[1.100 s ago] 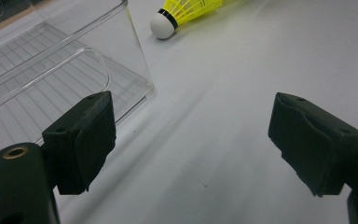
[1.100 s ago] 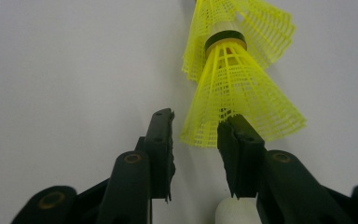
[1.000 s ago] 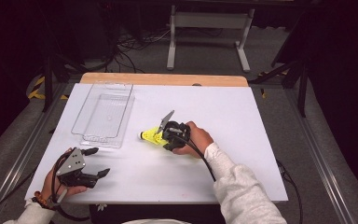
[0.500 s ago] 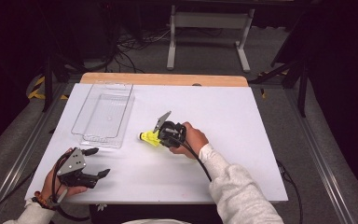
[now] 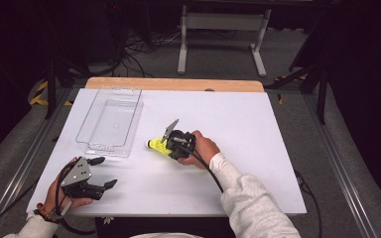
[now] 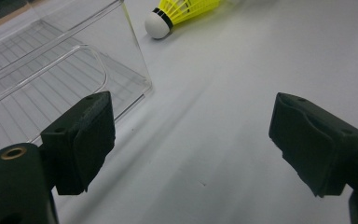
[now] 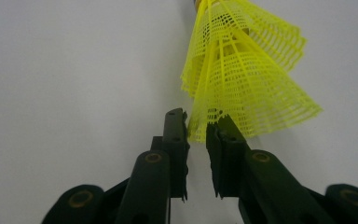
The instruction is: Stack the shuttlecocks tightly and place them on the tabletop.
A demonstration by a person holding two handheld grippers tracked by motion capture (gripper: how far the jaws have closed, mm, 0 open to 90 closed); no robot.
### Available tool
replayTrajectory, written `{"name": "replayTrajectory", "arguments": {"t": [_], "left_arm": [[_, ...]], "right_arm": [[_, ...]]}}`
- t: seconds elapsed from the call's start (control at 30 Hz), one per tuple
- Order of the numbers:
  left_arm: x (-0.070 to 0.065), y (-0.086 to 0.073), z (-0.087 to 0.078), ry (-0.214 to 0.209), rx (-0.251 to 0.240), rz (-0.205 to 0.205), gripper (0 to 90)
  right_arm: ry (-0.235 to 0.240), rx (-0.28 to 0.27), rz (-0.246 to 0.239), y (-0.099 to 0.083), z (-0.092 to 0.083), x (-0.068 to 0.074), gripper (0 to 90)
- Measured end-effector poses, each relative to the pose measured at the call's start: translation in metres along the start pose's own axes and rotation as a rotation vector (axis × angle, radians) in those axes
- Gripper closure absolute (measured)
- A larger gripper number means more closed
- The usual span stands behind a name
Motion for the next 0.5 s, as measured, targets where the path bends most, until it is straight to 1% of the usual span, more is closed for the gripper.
{"name": "replayTrajectory", "arguments": {"t": [0.03,0.07,0.1,0.13,0.17,0.2,0.27,0.3,0.33,0.37,0.43,0.47,0.5], "left_arm": [[0.000,0.000,0.000,0.001,-0.002,-0.001,15.4],[0.000,0.000,0.000,0.001,-0.005,0.000,15.4],[0.000,0.001,0.000,0.002,-0.005,-0.001,15.4],[0.001,0.001,-0.001,0.002,-0.007,0.002,15.4],[0.001,0.001,-0.001,0.002,-0.007,0.002,15.4],[0.001,0.001,-0.001,0.003,-0.010,0.000,15.4],[0.001,0.001,-0.001,0.004,-0.011,-0.001,15.4],[0.001,0.001,-0.001,0.005,-0.012,-0.003,15.4],[0.001,0.001,-0.001,0.005,-0.012,-0.002,15.5],[0.001,0.001,-0.001,0.005,-0.012,0.000,15.5],[0.001,0.002,-0.001,0.005,-0.013,0.000,15.4],[0.001,0.002,-0.001,0.006,-0.012,0.000,15.4],[0.001,0.002,-0.001,0.006,-0.013,0.000,15.4]], "right_arm": [[-0.005,0.001,-0.006,-0.001,-0.001,0.000,74.1],[-0.004,-0.007,-0.002,0.000,-0.001,0.000,71.4],[-0.013,-0.006,0.003,0.000,-0.003,-0.001,68.8],[-0.024,-0.023,0.006,0.000,-0.007,-0.003,67.1],[-0.024,-0.023,0.006,0.000,-0.007,-0.003,67.1],[-0.028,-0.048,0.008,0.001,-0.012,-0.005,64.7],[-0.029,-0.055,0.011,0.001,-0.014,-0.005,63.9],[-0.033,-0.067,0.012,0.001,-0.017,-0.006,63.7],[-0.036,-0.092,0.012,0.002,-0.022,-0.007,63.4],[-0.036,-0.092,0.012,0.002,-0.022,-0.007,63.4],[-0.041,-0.109,0.016,0.002,-0.026,-0.008,63.4],[-0.043,-0.133,0.013,0.003,-0.029,-0.009,63.2],[-0.043,-0.145,0.019,0.003,-0.031,-0.009,63.1]]}}
Point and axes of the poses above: each handheld gripper's, and its own axes: z roughly forward along the jaws, y roughly out of its top, x roughly to its left, the point moved 9 cm from there along z, roughly forward along the jaws, and after that the axes turned 7 degrees about z, right-handed, at the moved point
